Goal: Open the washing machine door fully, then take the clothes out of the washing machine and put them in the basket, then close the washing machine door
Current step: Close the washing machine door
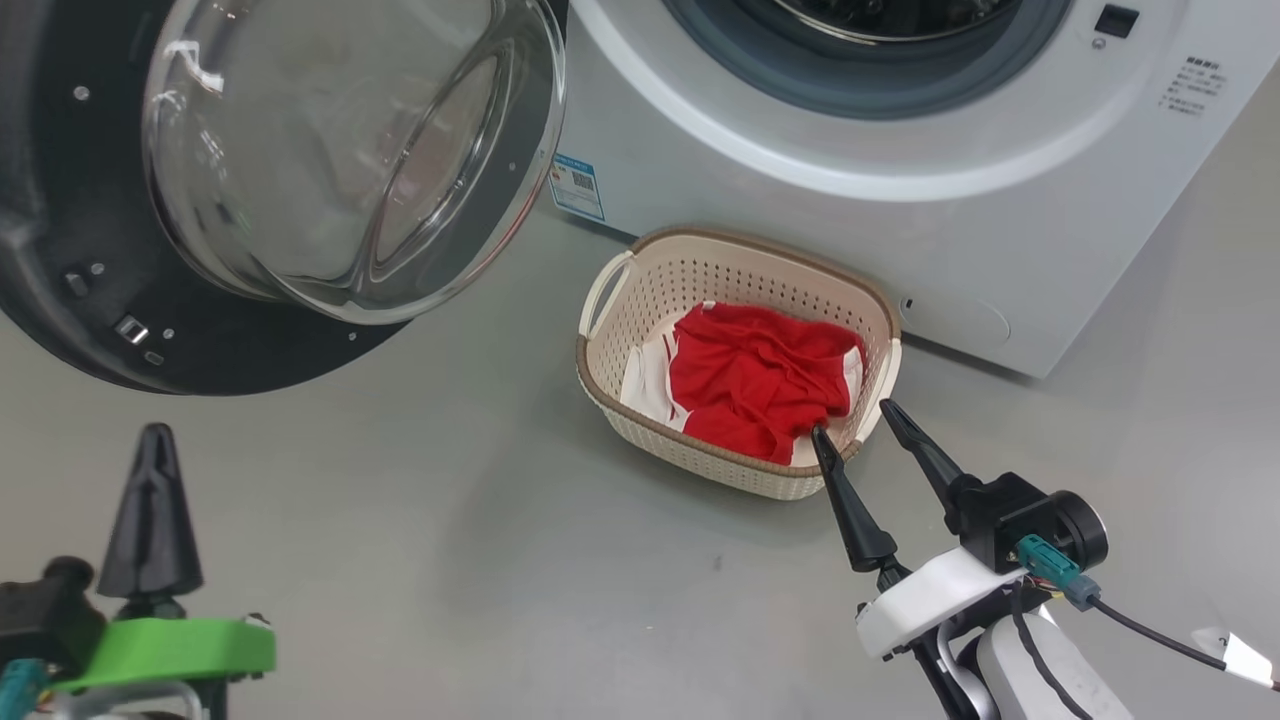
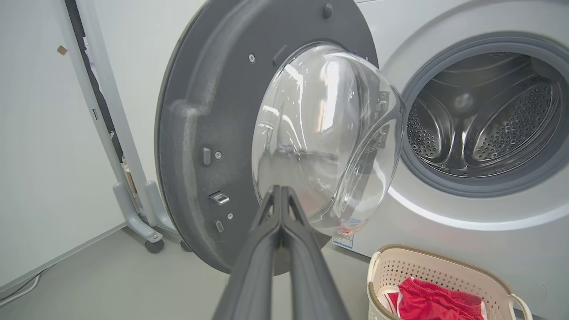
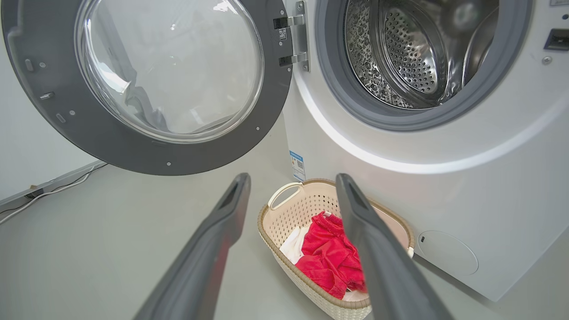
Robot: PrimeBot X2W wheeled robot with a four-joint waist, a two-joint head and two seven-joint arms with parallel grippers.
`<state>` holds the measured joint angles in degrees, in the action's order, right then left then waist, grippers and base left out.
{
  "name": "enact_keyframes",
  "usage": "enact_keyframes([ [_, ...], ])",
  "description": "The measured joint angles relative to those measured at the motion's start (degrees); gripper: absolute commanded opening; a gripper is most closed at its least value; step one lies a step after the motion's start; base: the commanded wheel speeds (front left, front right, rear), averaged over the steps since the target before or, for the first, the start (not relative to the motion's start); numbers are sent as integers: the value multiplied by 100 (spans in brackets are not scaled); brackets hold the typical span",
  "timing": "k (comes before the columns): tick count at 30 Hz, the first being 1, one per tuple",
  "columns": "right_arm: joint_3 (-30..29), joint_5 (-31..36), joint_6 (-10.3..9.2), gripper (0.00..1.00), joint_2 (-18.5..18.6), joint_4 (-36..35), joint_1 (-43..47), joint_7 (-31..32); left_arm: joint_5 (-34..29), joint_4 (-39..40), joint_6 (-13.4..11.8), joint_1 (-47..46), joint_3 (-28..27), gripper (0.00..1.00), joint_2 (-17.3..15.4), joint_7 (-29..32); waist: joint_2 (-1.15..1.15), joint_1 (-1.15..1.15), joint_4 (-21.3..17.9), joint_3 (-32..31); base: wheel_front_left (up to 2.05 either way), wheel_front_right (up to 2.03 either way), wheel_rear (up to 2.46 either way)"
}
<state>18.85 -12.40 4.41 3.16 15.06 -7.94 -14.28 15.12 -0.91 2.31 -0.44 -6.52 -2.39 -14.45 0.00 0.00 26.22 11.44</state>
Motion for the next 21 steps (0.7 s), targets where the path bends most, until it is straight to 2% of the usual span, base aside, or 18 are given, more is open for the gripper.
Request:
enact_keyframes([
  [3,35,76,1,100,34,0,-37,0,66,204,1,-162,-256,0,-116,-1,0,0,-17,143,0,0,0],
  [6,76,145,1,100,57,1,-129,1,42,482,1,-451,-522,0,-430,-20,0,0,-32,288,0,0,0],
  [7,76,145,1,100,57,1,-129,1,42,482,1,-451,-522,0,-430,-20,0,0,-32,288,0,0,0],
  [8,102,159,1,100,68,4,-213,1,-41,705,11,-602,-690,0,-673,-25,0,0,-45,381,0,0,0],
  [9,102,159,1,100,68,4,-213,1,-41,705,11,-602,-690,0,-673,-25,0,0,-45,381,0,0,0],
  [12,104,171,4,100,99,14,-302,1,-100,877,64,-798,-916,0,-1023,-25,0,0,-78,496,0,0,0],
  [18,111,200,5,100,163,33,-404,1,-27,853,159,-1438,-1467,0,-1699,-27,0,0,-170,640,0,0,0],
  [21,142,220,8,100,166,40,-503,1,211,511,178,-1713,-1842,0,-1970,-29,0,0,-224,697,0,0,0],
])
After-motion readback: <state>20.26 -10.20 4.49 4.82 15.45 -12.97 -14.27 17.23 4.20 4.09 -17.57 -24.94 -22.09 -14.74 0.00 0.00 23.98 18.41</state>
